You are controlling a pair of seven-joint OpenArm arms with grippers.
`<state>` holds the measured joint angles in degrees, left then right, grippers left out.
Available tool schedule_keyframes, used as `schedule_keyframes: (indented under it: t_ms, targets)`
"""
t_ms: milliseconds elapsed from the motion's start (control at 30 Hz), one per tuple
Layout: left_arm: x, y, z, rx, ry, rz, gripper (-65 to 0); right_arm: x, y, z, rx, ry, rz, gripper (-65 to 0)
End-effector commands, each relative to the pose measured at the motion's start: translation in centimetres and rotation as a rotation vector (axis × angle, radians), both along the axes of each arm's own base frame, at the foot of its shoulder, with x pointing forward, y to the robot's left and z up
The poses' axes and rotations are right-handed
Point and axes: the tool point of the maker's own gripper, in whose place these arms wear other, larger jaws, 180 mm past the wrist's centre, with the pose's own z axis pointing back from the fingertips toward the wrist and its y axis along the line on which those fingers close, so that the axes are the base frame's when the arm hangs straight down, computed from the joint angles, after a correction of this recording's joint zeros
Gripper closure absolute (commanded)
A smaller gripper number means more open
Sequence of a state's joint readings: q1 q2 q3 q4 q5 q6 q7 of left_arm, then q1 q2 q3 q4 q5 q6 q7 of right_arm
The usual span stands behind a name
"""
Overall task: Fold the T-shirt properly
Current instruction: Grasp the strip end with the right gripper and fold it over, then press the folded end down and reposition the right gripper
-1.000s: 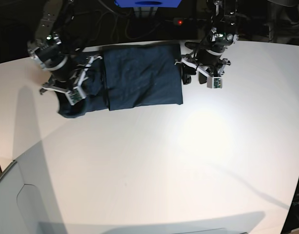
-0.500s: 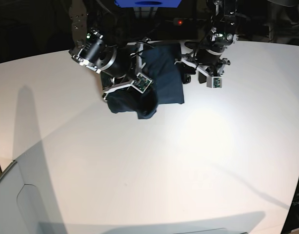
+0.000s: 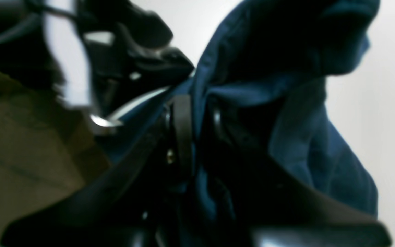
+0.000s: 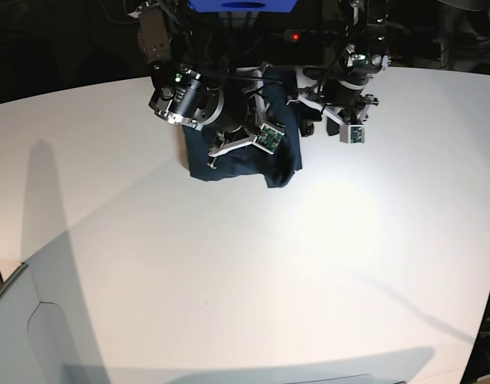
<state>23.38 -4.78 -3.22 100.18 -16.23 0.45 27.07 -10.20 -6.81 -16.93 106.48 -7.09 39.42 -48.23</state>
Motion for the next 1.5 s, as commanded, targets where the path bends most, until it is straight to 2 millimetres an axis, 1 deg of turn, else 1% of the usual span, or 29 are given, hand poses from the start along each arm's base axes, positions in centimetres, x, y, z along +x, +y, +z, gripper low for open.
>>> schedule_keyframes:
  t_ms: [0, 100, 200, 300, 367, 500, 567, 600, 667, 900, 1033, 1067, 1133, 1200, 1267, 1333, 1400, 1467]
  targets:
    - [0.4, -0.1, 1.0, -0.005, -0.036, 0.002, -33.1, 0.5, 1.0, 1.6, 0.067, -0.037, 0.012, -0.1]
    - [0.1, 0.1, 0.9, -0.002, -0.032, 0.006, -33.1, 1.0, 1.0, 1.5, 0.062, -0.039, 0.013, -0.1]
    - [0.2, 0.1, 1.1, -0.002, -0.036, 0.005, -33.1, 1.0, 1.0, 0.8, 0.052, -0.024, 0.018, -0.1]
    - [-0.1, 0.2, 1.7, 0.004, -0.047, 0.001, -33.1, 0.9, 0.7, 0.2, 0.037, -0.014, 0.022, -0.1]
    - [0.1, 0.3, 2.6, 0.007, -0.069, 0.002, -33.1, 0.9, 0.4, 0.1, 0.027, -0.017, 0.024, -0.1]
    - [0.2, 1.2, 2.9, 0.017, -0.079, 0.026, -33.1, 1.2, -0.6, 0.5, 0.003, -0.045, 0.019, -0.1]
    - [0.2, 1.2, 2.8, 0.017, -0.076, 0.027, -33.1, 1.4, -0.9, 1.1, 0.004, -0.066, 0.015, -0.1]
    - [0.2, 1.2, 2.8, 0.017, -0.076, 0.027, -33.1, 1.3, -1.4, 1.0, -0.010, -0.073, 0.016, -0.1]
    - [0.2, 1.2, 2.8, 0.017, -0.076, 0.027, -33.1, 1.3, -1.8, 1.1, -0.022, -0.081, 0.018, -0.1]
    - [0.3, 1.1, 2.9, 0.015, -0.081, 0.026, -33.1, 1.1, -1.7, 0.9, -0.022, -0.074, 0.023, -0.1]
    - [0.0, 1.3, 2.9, 0.022, -0.076, 0.024, -33.1, 1.1, -1.6, 0.1, -0.027, -0.049, 0.023, -0.4]
    - [0.0, 1.3, 2.9, 0.022, -0.075, 0.024, -33.1, 1.1, -1.6, -0.2, -0.030, -0.042, 0.024, -1.6]
    - [-0.1, 2.0, 2.9, 0.033, -0.073, 0.037, -33.1, 1.0, -1.6, -0.6, -0.033, -0.031, 0.029, -7.5]
    - [-0.5, 3.6, 2.8, 0.054, -0.066, 0.078, -33.1, 0.9, -1.5, -0.6, -0.030, -0.031, 0.031, -16.2]
    - [-0.6, 5.0, 2.9, 0.072, -0.067, 0.110, -33.1, 1.0, -1.5, -0.5, -0.028, -0.035, 0.030, -27.5]
    - [-0.7, 6.3, 3.0, 0.092, -0.069, 0.141, -33.1, 1.1, -1.3, 0.0, -0.018, -0.045, 0.030, -36.8]
    - [-0.8, 8.2, 3.3, 0.119, -0.074, 0.181, -33.1, 1.3, -1.4, 0.7, -0.010, -0.068, 0.025, -41.7]
    - [-1.0, 10.0, 3.7, 0.145, -0.079, 0.224, -33.1, 1.4, -1.4, 1.8, 0.000, -0.097, 0.021, -42.9]
